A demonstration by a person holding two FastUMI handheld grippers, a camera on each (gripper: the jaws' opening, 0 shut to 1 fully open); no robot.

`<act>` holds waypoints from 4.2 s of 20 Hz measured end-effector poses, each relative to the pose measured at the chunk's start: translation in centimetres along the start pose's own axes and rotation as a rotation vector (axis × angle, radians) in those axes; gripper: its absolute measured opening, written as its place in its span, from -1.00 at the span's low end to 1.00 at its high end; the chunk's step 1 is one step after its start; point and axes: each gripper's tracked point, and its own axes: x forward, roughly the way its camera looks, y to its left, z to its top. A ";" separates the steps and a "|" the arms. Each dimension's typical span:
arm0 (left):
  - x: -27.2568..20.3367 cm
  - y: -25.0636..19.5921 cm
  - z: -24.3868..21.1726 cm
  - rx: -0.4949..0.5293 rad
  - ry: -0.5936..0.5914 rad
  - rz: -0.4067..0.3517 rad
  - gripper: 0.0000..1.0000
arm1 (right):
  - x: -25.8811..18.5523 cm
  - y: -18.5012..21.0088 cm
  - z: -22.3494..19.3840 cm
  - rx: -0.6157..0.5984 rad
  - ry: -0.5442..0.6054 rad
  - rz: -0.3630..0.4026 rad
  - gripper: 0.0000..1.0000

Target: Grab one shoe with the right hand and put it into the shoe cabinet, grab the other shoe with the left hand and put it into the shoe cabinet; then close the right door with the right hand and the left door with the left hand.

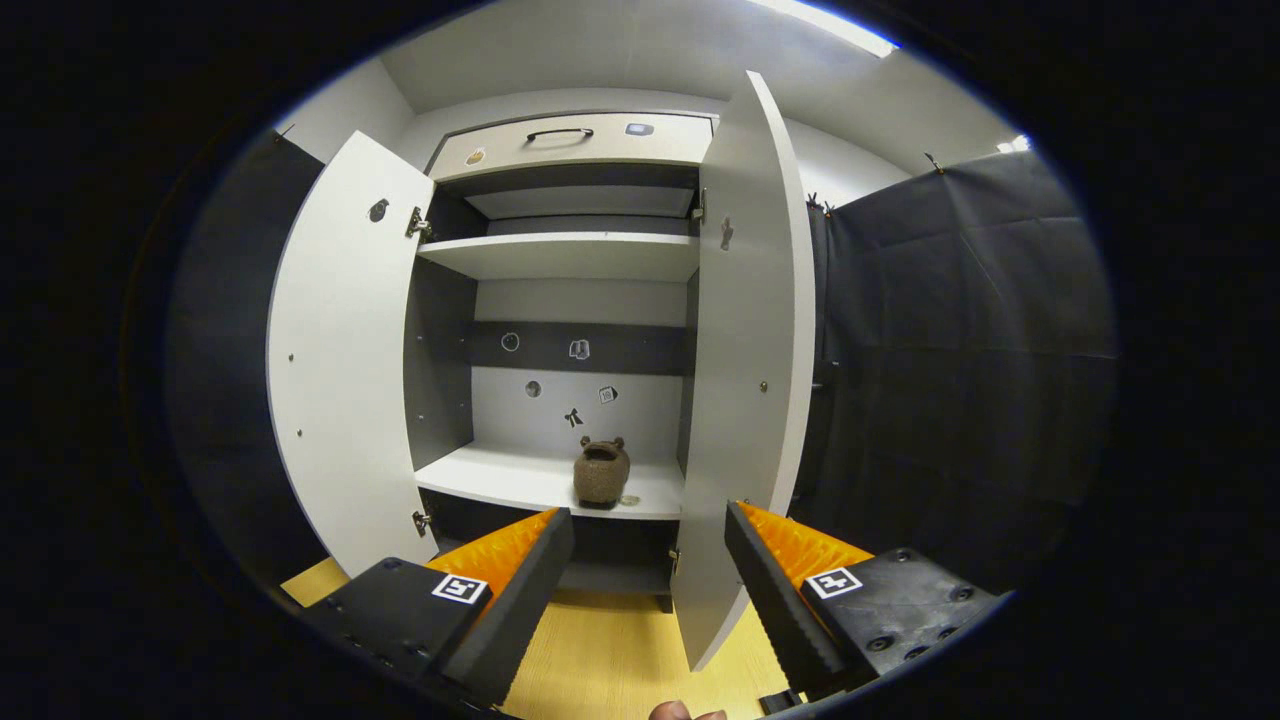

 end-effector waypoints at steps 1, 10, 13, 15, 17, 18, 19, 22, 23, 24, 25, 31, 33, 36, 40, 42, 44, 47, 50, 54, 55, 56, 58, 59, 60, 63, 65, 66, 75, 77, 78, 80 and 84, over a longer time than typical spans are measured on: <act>0.0 0.6 0.3 0.009 0.016 0.035 -0.46 | 0.0 -0.2 0.0 0.013 0.006 -0.002 0.99; -7.1 -0.8 7.0 -0.010 0.036 0.085 -0.87 | 1.0 -1.8 0.7 0.105 0.001 -0.005 0.99; -10.4 -1.0 11.8 -0.060 0.011 0.126 -0.87 | 1.1 -2.6 0.8 0.119 -0.005 -0.009 0.99; -12.4 -1.5 16.0 -0.089 -0.035 0.135 -0.87 | 1.0 -3.2 1.0 0.108 -0.021 -0.014 0.99; -14.1 -2.3 21.0 -0.109 -0.102 0.126 -0.87 | 0.6 -3.7 0.8 0.089 -0.024 -0.012 0.98; -14.8 -2.5 23.6 -0.114 -0.130 0.128 -0.87 | 0.4 -3.9 0.7 0.082 -0.021 -0.008 0.98; -15.3 -2.6 26.1 -0.118 -0.155 0.134 -0.88 | 0.2 -4.1 0.5 0.075 -0.018 -0.005 0.98; -15.8 -3.0 33.7 -0.122 -0.248 0.137 -0.87 | -0.5 -4.5 0.1 0.091 -0.006 0.008 0.99; -15.5 -3.0 35.9 -0.120 -0.271 0.140 -0.87 | -0.6 -4.7 -0.1 0.108 -0.001 0.011 0.99; -15.0 -2.7 37.7 -0.114 -0.282 0.153 -0.88 | -0.7 -4.9 -0.5 0.122 0.009 0.014 0.99; -14.4 -2.2 39.3 -0.110 -0.289 0.171 -0.87 | -0.8 -5.1 -1.0 0.134 0.021 0.014 0.98; -8.0 -1.0 47.5 -0.092 -0.275 0.215 -0.87 | -1.2 -8.4 -2.6 0.162 0.056 -0.036 0.97; -5.8 -0.3 49.3 -0.080 -0.257 0.246 -0.88 | -1.2 -9.8 -2.8 0.161 0.062 -0.063 0.97; -1.8 0.2 50.6 -0.070 -0.212 0.276 -0.88 | -1.0 -12.2 -3.2 0.154 0.065 -0.105 0.97; 1.6 1.0 49.5 -0.075 -0.129 0.306 -0.88 | -0.8 -15.0 -3.8 0.156 0.076 -0.159 0.97; 2.9 2.0 48.9 -0.065 -0.102 0.319 -0.87 | -0.5 -16.1 -4.2 0.154 0.083 -0.182 0.97; 3.8 2.5 48.7 -0.074 -0.092 0.323 -0.87 | -0.2 -16.8 -4.5 0.159 0.092 -0.198 0.97; 4.6 2.7 48.0 -0.054 -0.056 0.317 -0.88 | -0.1 -17.5 -4.8 0.165 0.100 -0.215 0.97; 4.6 2.9 47.4 -0.062 -0.031 0.316 -0.78 | 0.1 -17.6 -4.9 0.168 0.099 -0.215 0.97; 3.7 2.2 47.3 -0.026 -0.025 0.278 -0.53 | -0.1 -17.2 -4.7 0.169 0.098 -0.212 1.00; 3.3 2.1 47.3 -0.007 -0.030 0.279 -0.33 | -0.2 -17.0 -4.7 0.167 0.099 -0.213 0.97; 2.8 2.1 47.4 0.010 -0.040 0.288 -0.29 | -0.4 -17.0 -4.7 0.167 0.099 -0.212 0.97; 1.4 2.0 48.1 0.032 -0.089 0.300 0.07 | -0.5 -16.9 -4.6 0.167 0.101 -0.208 0.97; 0.7 1.5 48.2 0.033 -0.110 0.292 0.29 | -0.5 -16.9 -4.6 0.170 0.103 -0.207 0.97; 0.1 1.1 48.3 0.036 -0.129 0.285 0.50 | -0.6 -16.9 -4.5 0.174 0.103 -0.206 0.97; -2.4 -0.1 48.7 0.038 -0.198 0.261 0.79 | -0.6 -16.9 -4.0 0.171 0.090 -0.201 0.97; -4.3 -1.8 48.8 0.032 -0.242 0.207 0.87 | -0.4 -17.1 -3.6 0.165 0.089 -0.194 0.97; -5.6 -2.5 49.0 0.030 -0.274 0.190 0.87 | -0.1 -17.1 -3.3 0.168 0.087 -0.186 0.97; -18.8 -7.9 47.9 0.089 -0.548 0.121 0.88 | 4.5 -19.3 -0.1 0.163 0.045 -0.187 0.96; -21.3 -9.0 46.1 0.056 -0.567 0.080 0.87 | 5.5 -19.7 0.1 0.174 0.050 -0.189 0.96; -21.7 -9.3 45.1 0.056 -0.574 0.071 0.88 | 5.9 -19.8 0.4 0.187 0.049 -0.187 1.00; -23.5 -9.8 43.5 0.061 -0.572 0.063 0.88 | 6.8 -19.7 0.9 0.194 0.039 -0.181 0.96; -27.2 -10.6 40.2 0.114 -0.583 0.042 0.88 | 7.7 -18.7 2.4 0.169 0.008 -0.161 0.96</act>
